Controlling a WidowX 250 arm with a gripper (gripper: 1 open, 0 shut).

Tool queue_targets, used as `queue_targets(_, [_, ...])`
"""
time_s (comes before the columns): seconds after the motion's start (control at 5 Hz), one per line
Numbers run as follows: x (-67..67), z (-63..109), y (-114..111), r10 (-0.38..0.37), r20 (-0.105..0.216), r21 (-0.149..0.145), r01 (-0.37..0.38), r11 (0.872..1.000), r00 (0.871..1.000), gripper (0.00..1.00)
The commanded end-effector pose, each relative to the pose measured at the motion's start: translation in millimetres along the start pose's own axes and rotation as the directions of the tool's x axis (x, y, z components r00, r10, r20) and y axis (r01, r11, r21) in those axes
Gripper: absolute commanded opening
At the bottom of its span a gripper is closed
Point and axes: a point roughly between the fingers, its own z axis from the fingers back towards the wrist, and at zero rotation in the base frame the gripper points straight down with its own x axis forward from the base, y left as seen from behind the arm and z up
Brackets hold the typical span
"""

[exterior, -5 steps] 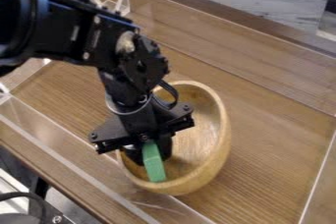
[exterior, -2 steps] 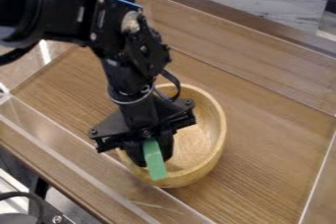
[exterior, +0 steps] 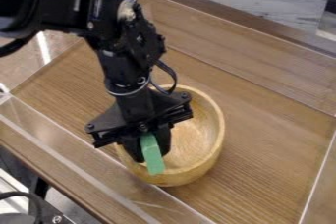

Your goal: Remove the green block from inside the brown bowl and put it on the table

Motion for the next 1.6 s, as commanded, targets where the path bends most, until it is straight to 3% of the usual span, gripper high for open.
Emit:
queue_targets(0.0, [6.0, 7.3, -3, 0.024, 0.009, -0.017, -0.023, 1.000, 1.000, 0.00])
queue_targets(0.4, [16.9, 26.1, -2, 0.055, -0.009, -0.015, -0.055, 0.998, 0.998, 0.00])
queue_targets(0.8, [23.1, 12.0, 10, 0.081, -0.026, -0.016, -0.081, 0.997, 0.996, 0.00])
queue_targets(1.2, [15.8, 51.4, -2, 0.127, -0.051, -0.013, -0.128, 0.992, 0.991, 0.00])
queue_targets(1.4, [17.0, 56.6, -5, 0.181, -0.044, -0.024, -0.182, 0.983, 0.983, 0.00])
